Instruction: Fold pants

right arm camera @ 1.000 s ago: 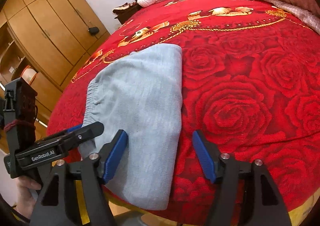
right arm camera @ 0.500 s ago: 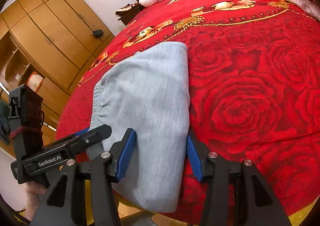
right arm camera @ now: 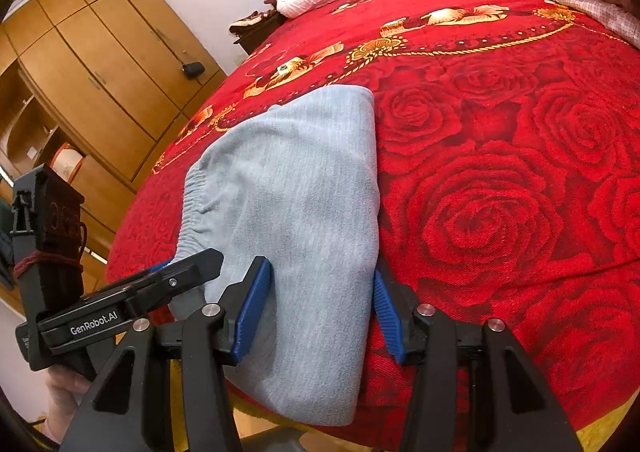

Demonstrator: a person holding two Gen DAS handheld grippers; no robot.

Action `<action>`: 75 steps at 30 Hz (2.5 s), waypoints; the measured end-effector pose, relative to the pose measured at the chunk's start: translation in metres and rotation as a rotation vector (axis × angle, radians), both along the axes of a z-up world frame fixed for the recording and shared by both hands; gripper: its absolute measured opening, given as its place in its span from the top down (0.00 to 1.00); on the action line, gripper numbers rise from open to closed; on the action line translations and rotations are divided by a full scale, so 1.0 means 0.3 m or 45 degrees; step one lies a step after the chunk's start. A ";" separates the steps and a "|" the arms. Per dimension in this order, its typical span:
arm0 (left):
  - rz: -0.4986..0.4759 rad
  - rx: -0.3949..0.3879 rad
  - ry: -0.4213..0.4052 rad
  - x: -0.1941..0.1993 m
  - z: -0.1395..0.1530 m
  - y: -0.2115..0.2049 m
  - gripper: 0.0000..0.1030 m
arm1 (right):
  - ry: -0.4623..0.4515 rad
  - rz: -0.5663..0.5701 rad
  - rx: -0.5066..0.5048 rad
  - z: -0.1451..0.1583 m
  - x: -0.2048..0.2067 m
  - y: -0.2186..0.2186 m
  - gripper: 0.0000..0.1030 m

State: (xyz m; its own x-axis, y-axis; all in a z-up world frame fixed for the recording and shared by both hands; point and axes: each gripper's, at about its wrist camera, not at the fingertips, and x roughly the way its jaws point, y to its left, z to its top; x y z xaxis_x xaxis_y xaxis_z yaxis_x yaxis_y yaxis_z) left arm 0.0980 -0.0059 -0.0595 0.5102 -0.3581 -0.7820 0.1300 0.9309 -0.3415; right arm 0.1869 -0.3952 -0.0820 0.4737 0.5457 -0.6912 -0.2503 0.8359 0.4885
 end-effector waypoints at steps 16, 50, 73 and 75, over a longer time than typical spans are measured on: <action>-0.016 0.022 -0.104 -0.033 0.078 -0.020 0.71 | -0.126 0.020 -0.039 0.077 -0.048 0.013 0.73; 0.213 0.026 -0.407 0.141 0.421 0.445 0.73 | -0.439 0.306 -0.030 0.400 0.242 0.524 0.76; 0.278 0.117 -0.172 0.563 -0.011 0.811 0.48 | -0.149 0.368 -0.165 0.024 0.645 0.877 0.63; 0.297 0.086 -0.158 0.552 -0.002 0.825 0.46 | -0.095 0.349 -0.130 0.028 0.646 0.851 0.62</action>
State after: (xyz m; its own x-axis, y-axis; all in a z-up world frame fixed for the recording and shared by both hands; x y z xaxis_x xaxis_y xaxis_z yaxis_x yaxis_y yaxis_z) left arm 0.2638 0.2417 -0.0601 0.6662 -0.1690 -0.7264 -0.0535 0.9607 -0.2725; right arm 0.3807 -0.1399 -0.0736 0.3699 0.5898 -0.7179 -0.5053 0.7761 0.3772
